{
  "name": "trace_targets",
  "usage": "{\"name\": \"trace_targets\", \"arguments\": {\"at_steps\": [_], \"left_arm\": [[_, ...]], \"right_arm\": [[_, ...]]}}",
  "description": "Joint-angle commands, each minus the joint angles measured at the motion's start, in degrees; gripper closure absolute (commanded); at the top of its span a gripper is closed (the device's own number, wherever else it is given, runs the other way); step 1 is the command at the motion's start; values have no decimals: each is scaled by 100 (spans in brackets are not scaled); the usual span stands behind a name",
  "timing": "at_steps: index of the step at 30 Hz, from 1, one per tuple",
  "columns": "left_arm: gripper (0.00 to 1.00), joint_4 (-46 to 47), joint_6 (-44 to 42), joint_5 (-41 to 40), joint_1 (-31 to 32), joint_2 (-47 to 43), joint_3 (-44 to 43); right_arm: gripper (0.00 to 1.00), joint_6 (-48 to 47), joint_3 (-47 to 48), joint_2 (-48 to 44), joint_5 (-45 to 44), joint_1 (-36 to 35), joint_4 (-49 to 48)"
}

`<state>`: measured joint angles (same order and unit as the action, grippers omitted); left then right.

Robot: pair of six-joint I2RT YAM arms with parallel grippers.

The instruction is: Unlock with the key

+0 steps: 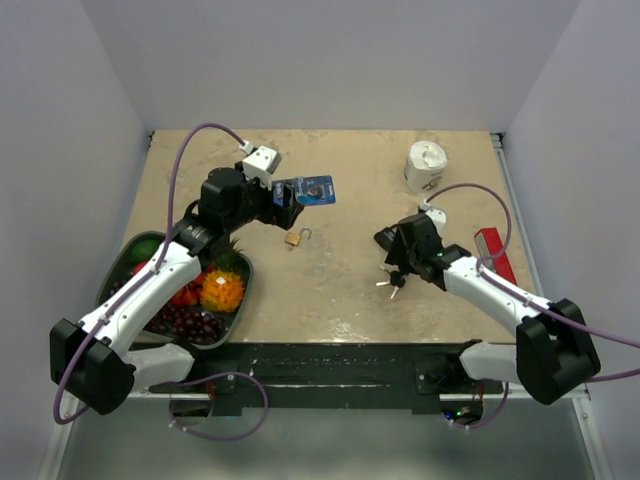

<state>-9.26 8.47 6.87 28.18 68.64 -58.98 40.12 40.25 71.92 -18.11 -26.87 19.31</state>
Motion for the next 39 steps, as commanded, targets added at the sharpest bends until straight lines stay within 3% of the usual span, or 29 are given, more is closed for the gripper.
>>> {"name": "trace_targets", "arguments": {"at_steps": [1, 22, 39], "left_arm": [[1, 337, 120, 165, -15, -176, 27], [0, 381, 102, 227, -15, -176, 53], [0, 372, 58, 156, -15, -158, 62]], "right_arm": [[38, 400, -175, -108, 9, 33, -94], [44, 725, -685, 446, 308, 33, -648], [66, 769, -773, 393, 361, 42, -665]]}}
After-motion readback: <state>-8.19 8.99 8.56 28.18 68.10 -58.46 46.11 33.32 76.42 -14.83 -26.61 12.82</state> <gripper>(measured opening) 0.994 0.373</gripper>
